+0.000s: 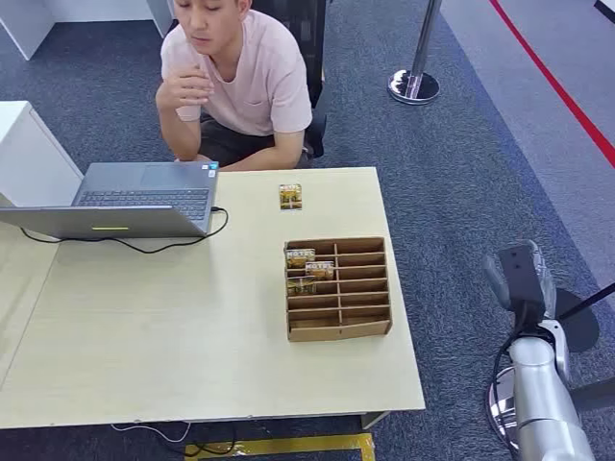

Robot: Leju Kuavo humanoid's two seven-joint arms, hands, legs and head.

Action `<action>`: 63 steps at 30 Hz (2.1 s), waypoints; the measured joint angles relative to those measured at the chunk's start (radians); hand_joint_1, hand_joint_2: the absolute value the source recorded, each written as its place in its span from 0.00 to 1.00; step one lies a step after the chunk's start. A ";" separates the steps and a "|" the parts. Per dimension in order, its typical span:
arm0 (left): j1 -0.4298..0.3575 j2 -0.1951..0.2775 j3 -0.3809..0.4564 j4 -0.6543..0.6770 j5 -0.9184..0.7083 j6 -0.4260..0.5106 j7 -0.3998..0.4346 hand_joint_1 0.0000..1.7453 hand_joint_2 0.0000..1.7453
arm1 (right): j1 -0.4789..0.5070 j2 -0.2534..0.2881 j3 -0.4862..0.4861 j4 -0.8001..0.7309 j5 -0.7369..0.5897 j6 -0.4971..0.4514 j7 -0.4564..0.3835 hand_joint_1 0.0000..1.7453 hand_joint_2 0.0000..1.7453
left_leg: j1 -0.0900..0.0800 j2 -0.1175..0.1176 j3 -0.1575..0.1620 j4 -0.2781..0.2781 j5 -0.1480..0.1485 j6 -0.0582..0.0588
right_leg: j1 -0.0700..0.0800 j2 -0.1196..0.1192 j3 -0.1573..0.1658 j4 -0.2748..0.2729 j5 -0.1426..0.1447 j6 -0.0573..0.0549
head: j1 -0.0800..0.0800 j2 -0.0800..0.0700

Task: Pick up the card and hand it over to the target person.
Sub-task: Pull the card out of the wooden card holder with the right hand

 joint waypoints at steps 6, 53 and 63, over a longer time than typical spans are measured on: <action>0.007 -0.007 0.012 -0.002 0.002 0.008 0.005 0.00 0.00 | 0.045 -0.003 0.173 -0.095 0.129 0.005 0.075 0.00 1.00 | 0.001 0.000 0.001 -0.001 0.000 0.000 | 0.001 0.000 0.001 -0.001 0.000 0.000 | 0.000 0.000; 0.003 -0.016 0.088 -0.006 0.025 0.016 0.039 0.00 0.00 | -0.294 -0.028 0.696 0.018 0.046 0.158 0.198 0.46 1.00 | 0.001 -0.001 0.000 0.000 0.001 0.001 | 0.001 -0.001 0.002 -0.001 0.001 0.001 | 0.000 0.000; 0.003 -0.022 0.090 -0.006 0.016 0.016 0.041 0.00 0.00 | -0.323 -0.009 0.810 0.093 0.104 0.172 0.263 0.46 1.00 | 0.001 -0.001 0.001 -0.001 0.001 0.000 | 0.001 0.000 0.003 -0.002 0.001 0.001 | 0.000 0.000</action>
